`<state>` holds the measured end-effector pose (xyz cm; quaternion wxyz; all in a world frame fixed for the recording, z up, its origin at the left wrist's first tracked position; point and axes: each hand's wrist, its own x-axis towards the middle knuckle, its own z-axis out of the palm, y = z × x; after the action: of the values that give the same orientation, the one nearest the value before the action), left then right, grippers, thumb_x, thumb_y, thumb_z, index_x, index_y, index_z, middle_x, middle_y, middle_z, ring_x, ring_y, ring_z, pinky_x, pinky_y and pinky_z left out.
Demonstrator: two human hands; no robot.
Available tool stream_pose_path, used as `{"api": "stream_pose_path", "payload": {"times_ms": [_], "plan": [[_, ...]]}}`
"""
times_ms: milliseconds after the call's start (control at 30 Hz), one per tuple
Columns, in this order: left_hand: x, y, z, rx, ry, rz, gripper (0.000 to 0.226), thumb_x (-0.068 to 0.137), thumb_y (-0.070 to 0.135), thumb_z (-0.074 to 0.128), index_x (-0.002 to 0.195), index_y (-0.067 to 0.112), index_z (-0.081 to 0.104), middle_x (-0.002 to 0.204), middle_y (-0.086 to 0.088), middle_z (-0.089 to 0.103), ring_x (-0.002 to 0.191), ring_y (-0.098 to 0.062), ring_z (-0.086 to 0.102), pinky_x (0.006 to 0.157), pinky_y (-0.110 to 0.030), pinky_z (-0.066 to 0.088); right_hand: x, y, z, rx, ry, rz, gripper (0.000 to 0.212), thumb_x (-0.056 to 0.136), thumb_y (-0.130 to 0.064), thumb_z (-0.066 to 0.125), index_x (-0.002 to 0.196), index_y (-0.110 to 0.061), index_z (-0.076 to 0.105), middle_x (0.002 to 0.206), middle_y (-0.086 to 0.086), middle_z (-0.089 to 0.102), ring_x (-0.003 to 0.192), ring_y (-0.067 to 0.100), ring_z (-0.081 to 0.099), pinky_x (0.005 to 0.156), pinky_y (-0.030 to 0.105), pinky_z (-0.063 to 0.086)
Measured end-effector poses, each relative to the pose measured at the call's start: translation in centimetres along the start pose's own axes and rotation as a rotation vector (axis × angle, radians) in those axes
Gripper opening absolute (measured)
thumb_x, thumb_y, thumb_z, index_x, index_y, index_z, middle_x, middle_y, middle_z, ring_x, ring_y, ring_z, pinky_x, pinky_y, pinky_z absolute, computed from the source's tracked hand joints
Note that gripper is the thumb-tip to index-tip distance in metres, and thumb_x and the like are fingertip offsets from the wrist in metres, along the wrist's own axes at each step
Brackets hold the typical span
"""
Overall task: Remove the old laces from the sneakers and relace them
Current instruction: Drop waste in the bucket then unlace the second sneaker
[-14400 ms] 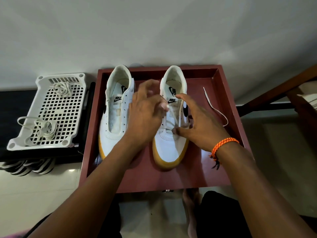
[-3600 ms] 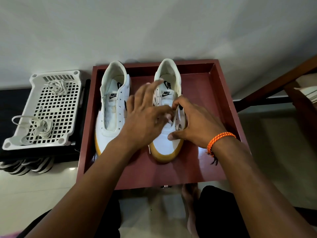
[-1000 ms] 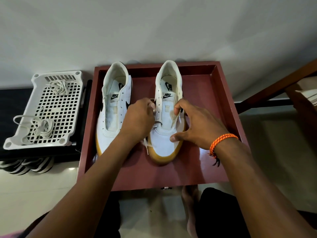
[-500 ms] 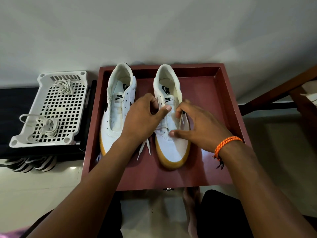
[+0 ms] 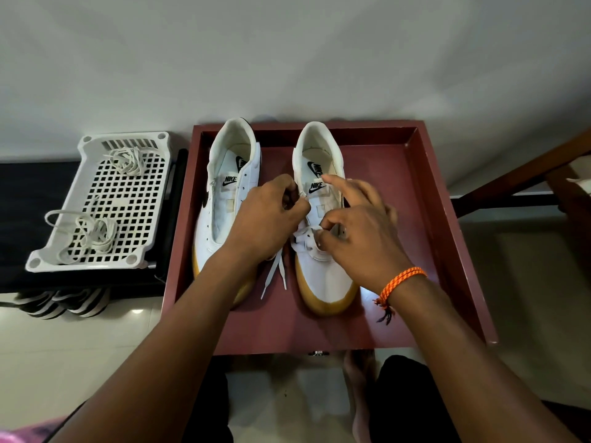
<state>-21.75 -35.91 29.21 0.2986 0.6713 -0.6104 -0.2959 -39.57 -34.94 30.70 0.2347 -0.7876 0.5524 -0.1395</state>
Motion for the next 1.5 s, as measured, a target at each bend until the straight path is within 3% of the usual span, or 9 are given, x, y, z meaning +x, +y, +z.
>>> {"api": "stream_pose_path", "payload": {"times_ms": [300, 433, 533, 600, 767, 900, 1033, 1267, 1500], "plan": [[0.2, -0.3, -0.3, -0.013, -0.007, 0.005, 0.019, 0.096, 0.025, 0.066, 0.086, 0.01, 0.062, 0.075, -0.006, 0.068, 0.072, -0.027, 0.065, 0.069, -0.05, 0.056, 1.0, 2.1, -1.4, 0.169, 0.326, 0.049, 0.019, 0.09, -0.025, 0.07, 0.072, -0.02, 0.07, 0.145, -0.014, 0.051, 0.128, 0.016, 0.044, 0.102, 0.049, 0.043], [0.2, -0.3, -0.3, -0.03, -0.004, 0.0, 0.02, 0.096, 0.022, 0.066, 0.084, 0.008, 0.059, 0.075, -0.009, 0.066, 0.073, -0.03, 0.062, 0.065, -0.042, 0.05, 1.1, 3.2, -2.5, 0.218, 0.46, 0.176, 0.013, 0.095, -0.022, 0.072, 0.083, -0.023, 0.067, 0.143, -0.002, 0.051, 0.13, 0.019, 0.045, 0.1, 0.03, 0.038], [0.3, -0.3, -0.1, -0.051, -0.001, -0.015, 0.021, 0.096, 0.021, 0.066, 0.084, 0.007, 0.058, 0.075, -0.01, 0.065, 0.067, -0.024, 0.058, 0.062, -0.038, 0.047, 0.7, 2.8, -2.5, 0.167, 0.438, 0.156, 0.019, 0.092, -0.023, 0.076, 0.106, -0.025, 0.063, 0.13, -0.001, 0.051, 0.119, 0.015, 0.05, 0.094, 0.03, 0.044], [0.3, -0.3, 0.0, -0.057, 0.004, -0.021, 0.021, 0.095, 0.021, 0.066, 0.083, 0.007, 0.057, 0.075, -0.01, 0.064, 0.066, -0.022, 0.055, 0.06, -0.032, 0.044, 0.7, 2.3, -2.7, 0.231, 0.418, 0.069, 0.016, 0.091, -0.02, 0.073, 0.103, -0.024, 0.064, 0.107, -0.003, 0.061, 0.092, 0.013, 0.06, 0.078, 0.035, 0.054], [0.3, -0.3, 0.1, -0.065, 0.018, -0.023, 0.022, 0.095, 0.02, 0.066, 0.08, 0.01, 0.055, 0.069, 0.0, 0.057, 0.06, -0.009, 0.046, 0.053, -0.016, 0.036, 0.1, 1.1, -1.6, 0.19, -0.066, -0.044, 0.016, 0.087, -0.028, 0.062, 0.09, -0.031, 0.077, 0.058, -0.006, 0.063, 0.056, 0.013, 0.058, 0.057, 0.039, 0.051], [0.3, -0.3, 0.2, -0.062, 0.021, -0.009, 0.021, 0.096, 0.019, 0.066, 0.081, 0.007, 0.056, 0.07, -0.003, 0.058, 0.062, -0.012, 0.047, 0.056, -0.019, 0.038, -0.2, 0.9, -0.4, -0.019, -0.089, -0.064, 0.008, 0.092, -0.027, 0.067, 0.086, -0.029, 0.07, 0.055, -0.008, 0.052, 0.056, 0.009, 0.049, 0.056, 0.032, 0.04], [0.3, -0.3, 0.2, -0.058, 0.026, 0.007, 0.021, 0.097, 0.018, 0.065, 0.083, 0.005, 0.057, 0.074, -0.008, 0.061, 0.064, -0.014, 0.048, 0.057, -0.026, 0.039, 0.1, 1.4, -1.5, 0.114, -0.136, -0.025, 0.011, 0.083, -0.03, 0.07, 0.073, -0.028, 0.067, 0.054, -0.015, 0.059, 0.05, 0.006, 0.051, 0.057, 0.036, 0.051], [0.2, -0.2, 0.2, -0.063, 0.021, 0.012, 0.021, 0.096, 0.016, 0.065, 0.081, 0.007, 0.054, 0.073, -0.008, 0.058, 0.062, -0.011, 0.045, 0.056, -0.022, 0.037, 0.4, 2.7, -3.6, 0.217, 0.128, -0.005, 0.007, 0.08, -0.02, 0.071, 0.073, -0.022, 0.07, 0.048, -0.008, 0.05, 0.046, 0.01, 0.045, 0.053, 0.034, 0.047], [0.3, -0.2, 0.1, -0.055, 0.015, 0.009, 0.019, 0.098, 0.019, 0.064, 0.086, 0.005, 0.058, 0.08, -0.011, 0.064, 0.076, -0.024, 0.055, 0.062, -0.03, 0.042, 0.0, 1.1, -0.8, 0.009, -0.086, -0.076, 0.005, 0.084, -0.033, 0.072, 0.081, -0.03, 0.07, 0.056, -0.01, 0.054, 0.059, 0.009, 0.054, 0.058, 0.033, 0.046]]}}
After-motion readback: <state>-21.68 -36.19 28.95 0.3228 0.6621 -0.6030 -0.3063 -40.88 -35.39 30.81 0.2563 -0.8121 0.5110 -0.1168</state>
